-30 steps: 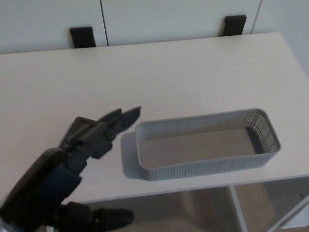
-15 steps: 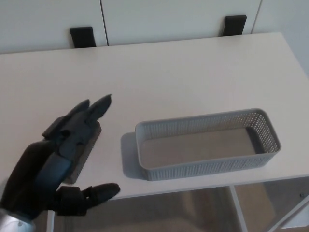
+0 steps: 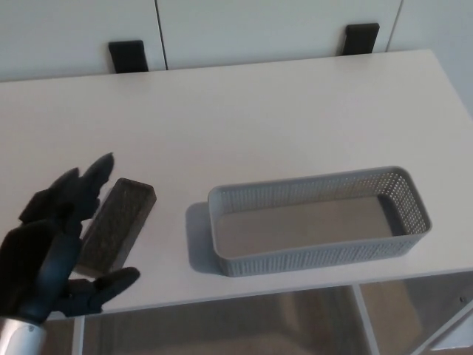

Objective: The robot walks towards a desk on which an eraser is kept on the left hand side and a container is kept on the right hand side. The robot picks up the eraser using its left hand and places it in the container.

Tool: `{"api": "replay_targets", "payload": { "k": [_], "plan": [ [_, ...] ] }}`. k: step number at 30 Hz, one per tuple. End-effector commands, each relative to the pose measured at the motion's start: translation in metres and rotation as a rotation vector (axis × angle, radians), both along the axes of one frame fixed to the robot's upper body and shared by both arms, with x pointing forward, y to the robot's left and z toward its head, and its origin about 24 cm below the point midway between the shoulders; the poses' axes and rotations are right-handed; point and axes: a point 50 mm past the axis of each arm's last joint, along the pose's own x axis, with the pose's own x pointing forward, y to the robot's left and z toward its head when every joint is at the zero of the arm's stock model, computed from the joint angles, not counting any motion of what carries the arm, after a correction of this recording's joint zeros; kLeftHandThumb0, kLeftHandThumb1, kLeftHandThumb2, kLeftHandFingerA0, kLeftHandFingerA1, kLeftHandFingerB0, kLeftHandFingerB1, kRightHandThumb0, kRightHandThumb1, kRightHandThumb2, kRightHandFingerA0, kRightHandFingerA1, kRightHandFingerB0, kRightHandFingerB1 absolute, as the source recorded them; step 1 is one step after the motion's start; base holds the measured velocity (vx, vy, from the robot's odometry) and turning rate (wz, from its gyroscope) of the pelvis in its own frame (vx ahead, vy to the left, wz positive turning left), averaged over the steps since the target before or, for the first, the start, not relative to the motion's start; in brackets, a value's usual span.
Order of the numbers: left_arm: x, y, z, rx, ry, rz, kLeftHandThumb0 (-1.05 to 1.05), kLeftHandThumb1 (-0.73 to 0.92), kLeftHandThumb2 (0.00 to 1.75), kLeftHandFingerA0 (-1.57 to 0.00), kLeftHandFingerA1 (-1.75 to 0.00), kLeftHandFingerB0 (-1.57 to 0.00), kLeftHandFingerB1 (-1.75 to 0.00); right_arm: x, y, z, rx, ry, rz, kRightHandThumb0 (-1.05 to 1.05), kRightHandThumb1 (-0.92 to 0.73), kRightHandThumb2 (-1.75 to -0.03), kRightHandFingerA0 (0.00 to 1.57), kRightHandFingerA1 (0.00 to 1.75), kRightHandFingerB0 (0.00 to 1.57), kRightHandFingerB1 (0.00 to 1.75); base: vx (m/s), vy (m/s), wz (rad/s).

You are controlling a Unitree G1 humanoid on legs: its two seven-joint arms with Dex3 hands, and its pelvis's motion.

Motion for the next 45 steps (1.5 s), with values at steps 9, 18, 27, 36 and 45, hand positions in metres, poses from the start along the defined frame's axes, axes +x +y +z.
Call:
{"api": "replay_targets", "payload": {
  "k": [9, 18, 27, 36, 45],
  "plan": [
    [0.008, 0.025, -0.018, 0.239, -0.078, 0.182, -0.46, 0.43, 0.64, 0.0, -0.3, -0.01, -0.26, -0.001, -0.008, 0.006, -0.029, 0.019, 0.082, -0.31, -0.7, -0.61, 0.46, 0.5, 0.28, 0.35, 0.0, 0.0, 0.0],
    [0.01, 0.022, -0.022, 0.257, -0.085, 0.17, -0.48, 0.42, 0.64, 0.0, -0.32, -0.01, -0.28, -0.001, -0.008, 0.006, -0.031, 0.026, 0.098, -0.31, -0.71, -0.62, 0.45, 0.48, 0.28, 0.35, 0.0, 0.0, 0.0],
    [0.014, 0.012, -0.015, 0.21, -0.007, 0.118, -0.52, 0.44, 0.67, 0.0, -0.43, 0.0, -0.37, 0.0, -0.007, 0.007, -0.027, 0.032, 0.107, -0.26, -0.5, -0.93, 0.37, 0.61, 0.15, 0.49, 0.0, 0.0, 0.0],
    [0.018, 0.004, 0.001, 0.098, 0.066, 0.073, -0.52, 0.47, 0.57, 0.0, -0.65, 0.0, -0.46, -0.001, -0.006, 0.009, -0.022, 0.031, 0.123, -0.26, -0.51, -0.93, 0.38, 0.61, 0.15, 0.49, 0.0, 0.0, 0.0],
    [0.017, -0.008, 0.014, 0.056, 0.062, 0.038, -0.56, 0.46, 0.62, 0.0, -0.63, 0.0, -0.49, 0.0, -0.008, 0.007, -0.016, 0.04, 0.107, -0.3, -0.7, -0.61, 0.45, 0.49, 0.28, 0.35, 0.0, 0.0, 0.0]
  ]
}}
